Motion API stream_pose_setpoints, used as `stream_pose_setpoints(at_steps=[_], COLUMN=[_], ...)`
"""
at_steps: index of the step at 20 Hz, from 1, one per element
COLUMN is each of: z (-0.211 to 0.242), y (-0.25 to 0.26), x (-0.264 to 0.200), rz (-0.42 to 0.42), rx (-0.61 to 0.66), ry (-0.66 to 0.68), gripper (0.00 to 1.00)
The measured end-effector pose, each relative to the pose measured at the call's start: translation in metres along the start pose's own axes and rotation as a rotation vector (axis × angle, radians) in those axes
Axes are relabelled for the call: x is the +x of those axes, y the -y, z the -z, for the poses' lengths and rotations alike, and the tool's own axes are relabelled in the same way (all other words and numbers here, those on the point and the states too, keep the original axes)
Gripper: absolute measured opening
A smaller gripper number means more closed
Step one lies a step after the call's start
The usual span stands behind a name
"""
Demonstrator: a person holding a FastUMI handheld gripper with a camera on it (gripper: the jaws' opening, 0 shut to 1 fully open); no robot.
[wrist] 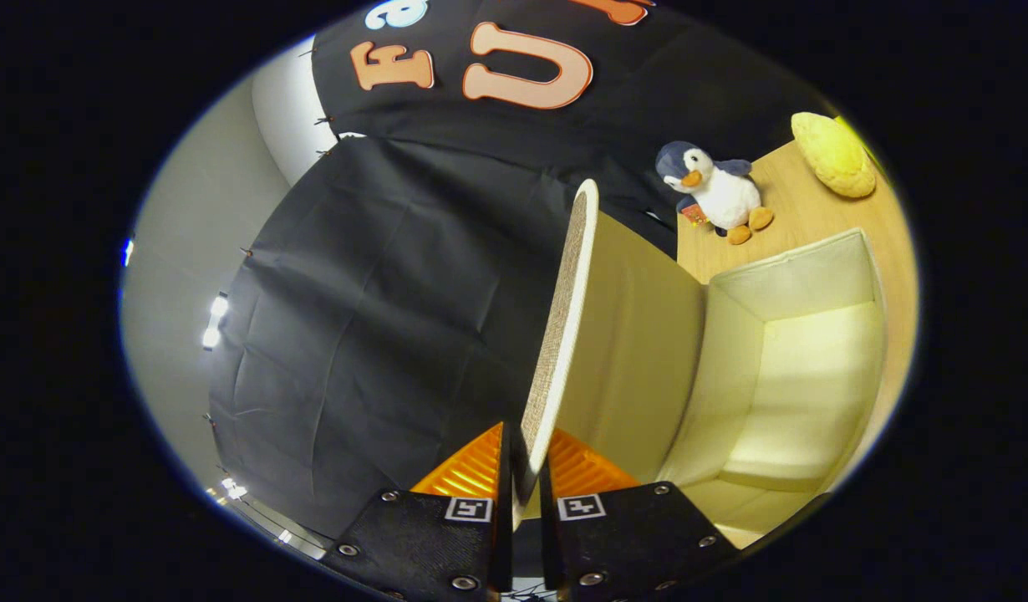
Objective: Open the storage box then place both shoes into the box .Put the left shoe in first, then the right shoe, with the right side of both shoes facing outward in a uniform manner.
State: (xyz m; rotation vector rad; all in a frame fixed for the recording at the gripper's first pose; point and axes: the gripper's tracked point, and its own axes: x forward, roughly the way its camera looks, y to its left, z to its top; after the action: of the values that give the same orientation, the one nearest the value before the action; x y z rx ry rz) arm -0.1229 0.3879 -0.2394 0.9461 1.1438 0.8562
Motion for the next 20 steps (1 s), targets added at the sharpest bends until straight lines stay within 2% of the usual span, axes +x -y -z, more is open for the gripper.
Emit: stream_pose_setpoints(at_steps=[1, 3, 4, 5, 6, 7, 8, 11, 17, 20], z=[0.001, 0.011, 0.017, 0.021, 0.025, 0.029, 0.034, 0.032, 0.008, 0.009], y=[0.000, 0.003, 0.004, 0.003, 0.005, 0.012, 0.015, 0.017, -0.014, -0.013], x=[0.004, 0.012, 0.013, 0.018, 0.020, 0.019, 0.017, 0.004, -0.011, -0.023], rz=[0.021, 0.053, 0.064, 0.077, 0.108, 0.143, 0.152, 0.155, 0.106, 0.089], rx=[-0.011, -0.041, -0.054, -0.065, -0.076, -0.095, -0.114, -0.126, -0.182, -0.214], ry=[0.004, -0.007, -0.022, -0.040, -0.057, -0.076, -0.092, -0.089, -0.047, -0.053], gripper=[0.17, 0.35, 0.48, 0.55, 0.68, 0.75, 0.87, 0.95, 0.95, 0.95])
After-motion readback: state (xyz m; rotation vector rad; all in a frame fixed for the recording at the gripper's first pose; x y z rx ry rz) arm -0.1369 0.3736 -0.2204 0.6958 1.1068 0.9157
